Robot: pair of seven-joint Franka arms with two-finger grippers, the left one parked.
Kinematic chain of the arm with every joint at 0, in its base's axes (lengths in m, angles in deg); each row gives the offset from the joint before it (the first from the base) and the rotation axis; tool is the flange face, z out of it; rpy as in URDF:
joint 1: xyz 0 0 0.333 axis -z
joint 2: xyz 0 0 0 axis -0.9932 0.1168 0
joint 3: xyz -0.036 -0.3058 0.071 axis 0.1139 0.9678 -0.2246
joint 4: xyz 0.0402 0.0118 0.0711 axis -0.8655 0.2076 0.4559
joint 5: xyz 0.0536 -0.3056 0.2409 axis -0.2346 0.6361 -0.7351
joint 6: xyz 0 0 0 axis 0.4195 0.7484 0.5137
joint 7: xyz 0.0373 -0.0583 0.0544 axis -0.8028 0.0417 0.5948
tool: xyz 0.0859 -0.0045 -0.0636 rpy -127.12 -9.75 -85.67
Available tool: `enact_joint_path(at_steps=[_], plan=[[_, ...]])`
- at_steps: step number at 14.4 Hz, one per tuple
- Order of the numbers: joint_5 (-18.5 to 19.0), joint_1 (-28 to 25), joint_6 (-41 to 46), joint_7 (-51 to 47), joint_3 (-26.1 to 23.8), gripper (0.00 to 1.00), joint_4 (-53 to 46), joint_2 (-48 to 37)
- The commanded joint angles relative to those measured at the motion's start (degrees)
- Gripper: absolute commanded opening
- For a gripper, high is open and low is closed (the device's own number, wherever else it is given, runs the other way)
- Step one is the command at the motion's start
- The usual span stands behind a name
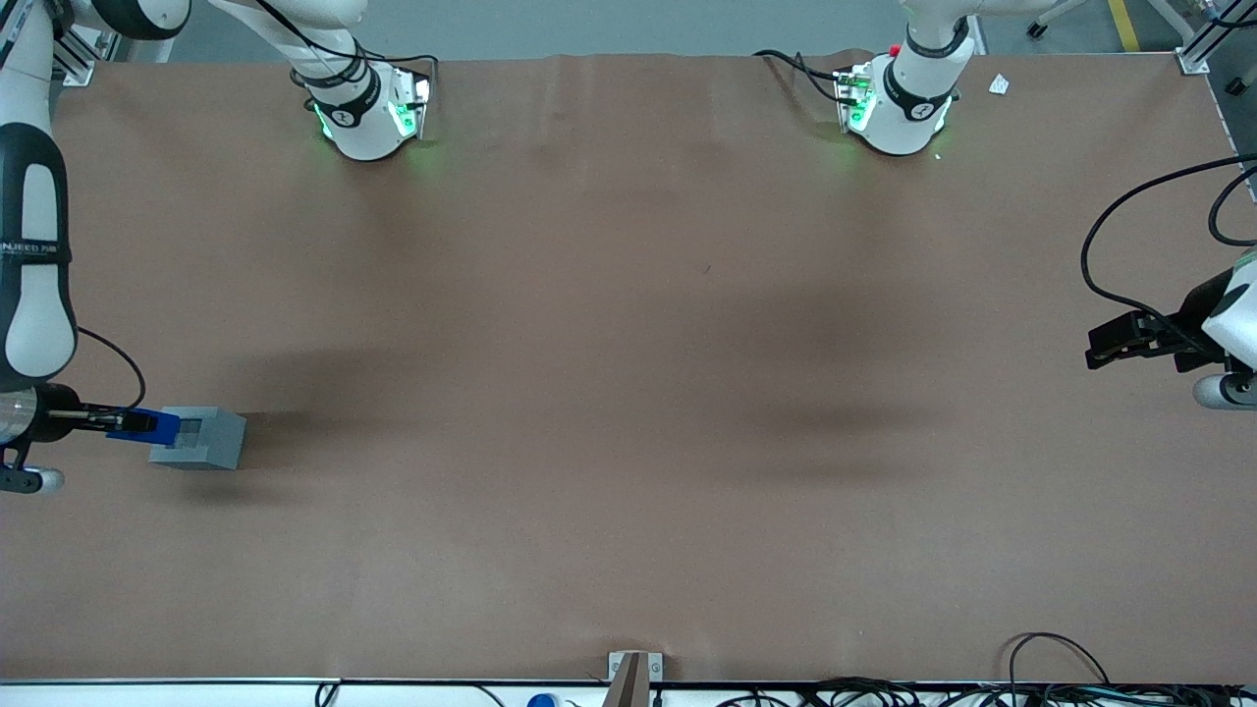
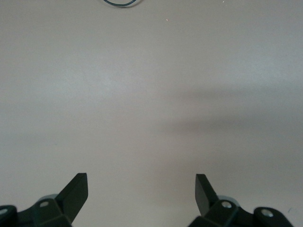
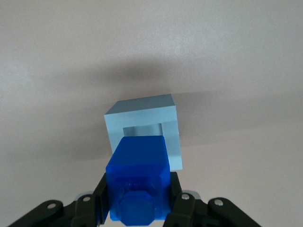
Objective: Insert blue part into gray base with right arm
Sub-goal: 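Carry the blue block over the gray base and lower it into the recess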
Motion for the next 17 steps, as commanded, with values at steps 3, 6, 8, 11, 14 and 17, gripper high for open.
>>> enact_joint_path(at_steps=[3, 6, 8, 11, 14, 17], plan=[[0.6, 0.4, -1.4, 0.4, -0.8, 0.01, -0.5, 1.0], [0.7, 0.4, -2.0, 2.4, -0.8, 0.01, 0.5, 1.0], [0.9, 0.3, -3.0, 3.7, -0.8, 0.01, 1.8, 1.0], [1.6, 0.0, -4.6, 3.6, -0.8, 0.01, 4.0, 0.8], [1.8, 0.0, -4.3, 3.6, -0.8, 0.02, 4.6, 0.4], [1.9, 0.0, -4.4, 3.7, -0.8, 0.05, 4.9, 0.5]])
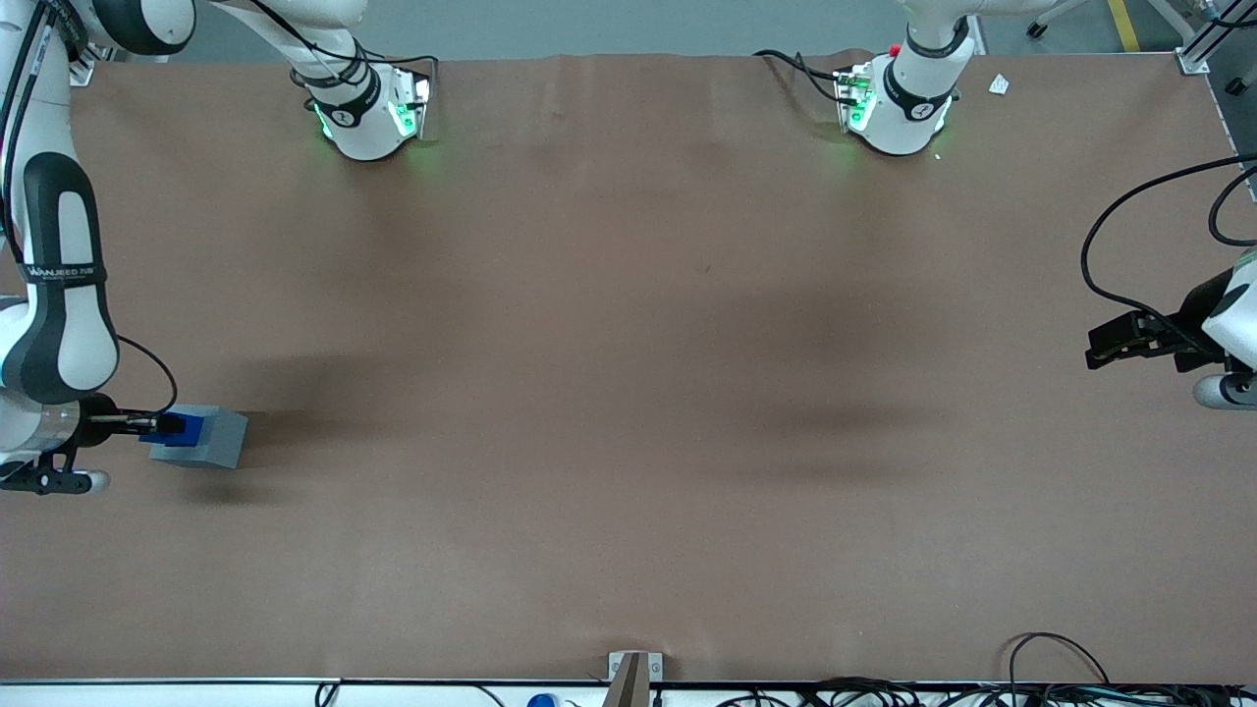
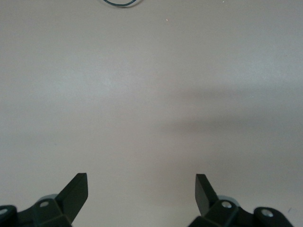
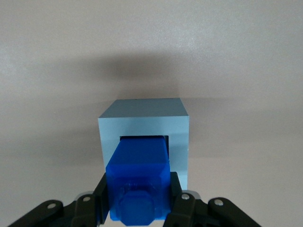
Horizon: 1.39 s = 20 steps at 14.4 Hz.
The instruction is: Insert blue part into gray base with right arm
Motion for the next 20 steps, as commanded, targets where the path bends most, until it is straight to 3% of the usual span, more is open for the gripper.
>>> enact_joint_path(at_steps=[1, 2, 3, 4, 8, 16, 20], plan=[[1.4, 0.1, -0.6, 0.4, -0.4, 0.17, 1.5, -0.9], [2.2, 0.0, -0.6, 0.4, -0.4, 0.29, 1.4, -0.9], [3.4, -0.4, -0.7, 0.3, -0.4, 0.76, 1.3, -0.9], [3.6, -0.2, -0.6, 0.2, -0.5, 1.00, 1.0, -0.9], [3.5, -0.5, 0.1, -0.4, -0.7, 1.00, 0.6, -4.0], [2.6, -7.7, 12.7, -9.8, -0.9, 1.00, -0.1, -18.0], [-1.7, -8.9, 15.1, -9.7, -0.9, 1.00, 0.2, -24.5]])
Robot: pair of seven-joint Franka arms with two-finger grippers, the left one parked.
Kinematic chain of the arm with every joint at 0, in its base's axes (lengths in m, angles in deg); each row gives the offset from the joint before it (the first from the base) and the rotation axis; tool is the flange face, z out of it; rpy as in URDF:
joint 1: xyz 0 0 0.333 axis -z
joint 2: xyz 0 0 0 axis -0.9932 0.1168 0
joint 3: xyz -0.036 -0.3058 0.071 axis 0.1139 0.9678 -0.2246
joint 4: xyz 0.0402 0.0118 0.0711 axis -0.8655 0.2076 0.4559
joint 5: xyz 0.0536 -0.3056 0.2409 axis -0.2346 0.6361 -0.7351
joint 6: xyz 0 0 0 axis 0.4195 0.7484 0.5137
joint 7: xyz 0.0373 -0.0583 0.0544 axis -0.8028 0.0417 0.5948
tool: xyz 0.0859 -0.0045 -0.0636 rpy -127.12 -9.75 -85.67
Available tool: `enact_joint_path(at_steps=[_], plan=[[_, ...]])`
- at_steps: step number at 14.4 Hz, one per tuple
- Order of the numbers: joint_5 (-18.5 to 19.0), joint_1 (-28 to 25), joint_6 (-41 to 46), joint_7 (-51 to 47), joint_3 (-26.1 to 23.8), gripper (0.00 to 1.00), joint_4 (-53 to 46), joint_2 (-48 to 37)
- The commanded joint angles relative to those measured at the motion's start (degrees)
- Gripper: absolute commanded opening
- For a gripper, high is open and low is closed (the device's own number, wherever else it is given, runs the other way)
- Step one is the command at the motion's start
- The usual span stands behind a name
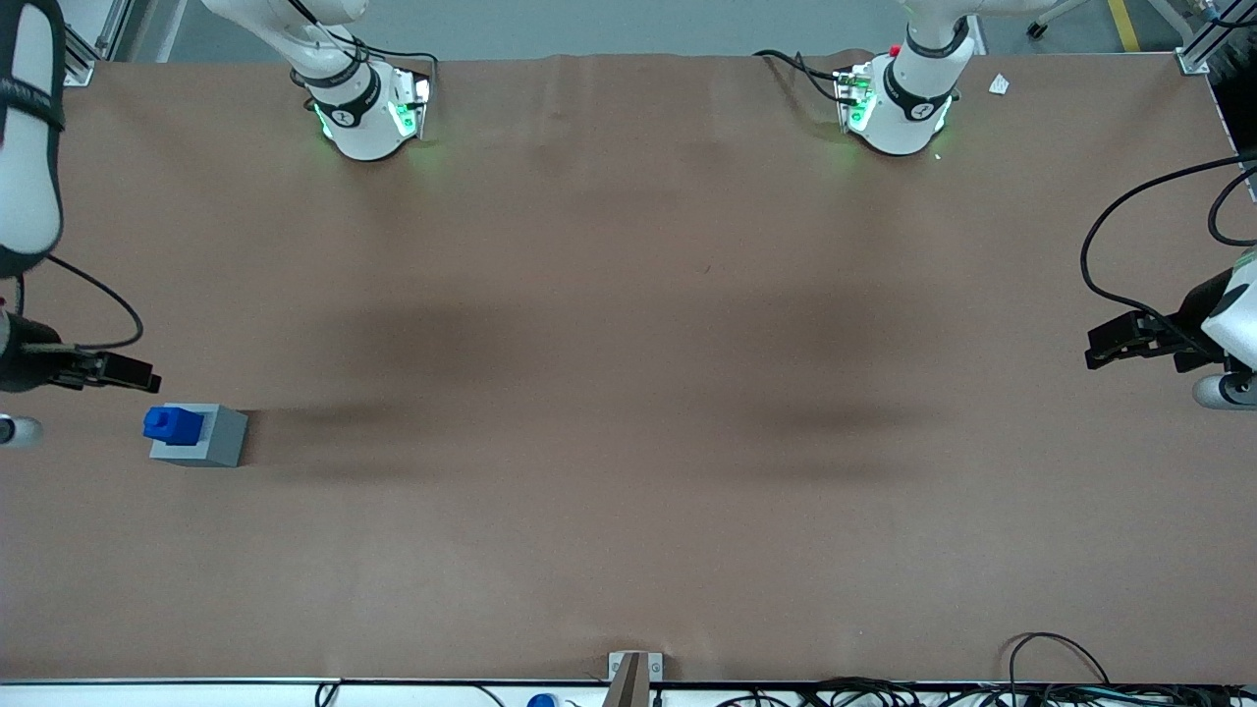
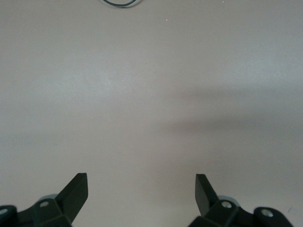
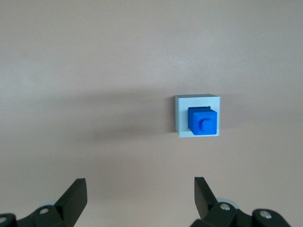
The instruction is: Insert blue part into gray base with right arm
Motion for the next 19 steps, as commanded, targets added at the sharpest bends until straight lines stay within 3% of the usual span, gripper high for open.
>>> enact_joint_path(at_steps=[1, 5, 11, 14, 19], plan=[[-1.7, -1.4, 1.6, -0.6, 0.1, 1.00, 2.6, -6.0], [-1.0, -2.9, 5.7, -2.6, 0.3, 1.00, 2.7, -9.4], [-0.8, -4.7, 5.2, -2.6, 0.1, 1.00, 8.7, -16.0], [1.1, -6.2, 5.4, -6.1, 0.1, 1.00, 12.1, -19.9], [1.2, -6.3, 6.5, -6.3, 0.1, 1.00, 10.5, -20.2]])
